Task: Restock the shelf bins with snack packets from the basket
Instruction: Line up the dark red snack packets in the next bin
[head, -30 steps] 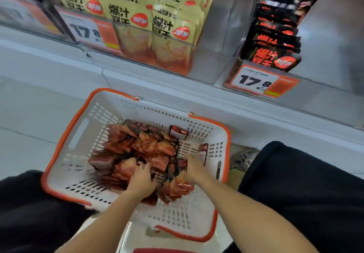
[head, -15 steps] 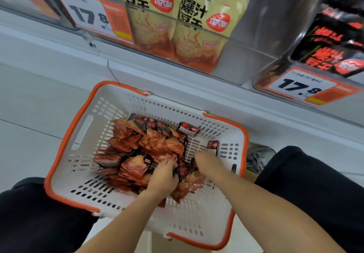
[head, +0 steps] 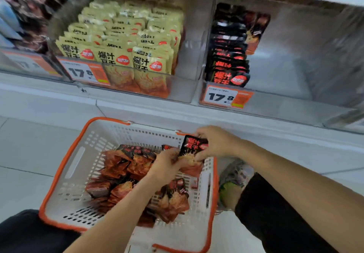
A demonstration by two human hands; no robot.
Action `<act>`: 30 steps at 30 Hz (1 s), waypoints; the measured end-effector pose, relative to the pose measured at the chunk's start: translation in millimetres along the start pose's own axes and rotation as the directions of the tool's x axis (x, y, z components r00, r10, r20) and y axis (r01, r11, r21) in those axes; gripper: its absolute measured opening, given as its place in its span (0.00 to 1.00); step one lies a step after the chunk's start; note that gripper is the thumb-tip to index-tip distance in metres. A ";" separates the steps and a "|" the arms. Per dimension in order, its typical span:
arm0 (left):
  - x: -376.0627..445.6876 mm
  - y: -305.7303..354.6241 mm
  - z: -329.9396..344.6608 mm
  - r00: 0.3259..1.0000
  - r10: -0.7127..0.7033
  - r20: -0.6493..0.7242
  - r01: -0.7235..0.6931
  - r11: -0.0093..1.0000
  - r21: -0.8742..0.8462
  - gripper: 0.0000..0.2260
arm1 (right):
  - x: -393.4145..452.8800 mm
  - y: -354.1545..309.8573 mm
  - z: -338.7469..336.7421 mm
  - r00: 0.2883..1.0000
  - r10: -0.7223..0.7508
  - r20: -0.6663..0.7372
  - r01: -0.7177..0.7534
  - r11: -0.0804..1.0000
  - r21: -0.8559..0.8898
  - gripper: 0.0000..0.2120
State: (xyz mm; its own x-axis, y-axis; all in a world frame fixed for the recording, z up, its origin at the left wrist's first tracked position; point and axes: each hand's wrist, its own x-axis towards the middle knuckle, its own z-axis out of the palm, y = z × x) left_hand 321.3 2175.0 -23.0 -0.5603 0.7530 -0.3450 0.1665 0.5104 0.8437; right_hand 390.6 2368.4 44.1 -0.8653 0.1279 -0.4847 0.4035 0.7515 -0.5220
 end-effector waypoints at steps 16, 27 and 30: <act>46.9 213.3 -33.6 0.691 0.599 -0.405 -0.365 0.773 0.519 0.46 | -117.1 58.5 -165.7 0.306 0.214 -0.927 0.302 0.902 0.308 0.11; 62.7 206.6 -30.0 0.776 0.501 -0.382 -0.349 0.847 0.402 0.55 | 54.9 108.0 -236.1 0.406 0.335 -0.850 -0.216 0.939 0.267 0.12; 63.7 203.1 -29.8 0.762 0.518 -0.389 -0.360 0.838 0.410 0.55 | 72.3 111.8 -238.2 0.312 0.359 -0.879 -0.263 0.922 0.283 0.16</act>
State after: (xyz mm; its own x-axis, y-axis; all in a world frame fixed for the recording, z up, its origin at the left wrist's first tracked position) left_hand 295.3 2314.2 138.7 -0.6562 0.6767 0.3339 0.6738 0.3264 0.6629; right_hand 302.3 2615.8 118.0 -0.3869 0.8791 0.2785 0.6841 0.4761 -0.5526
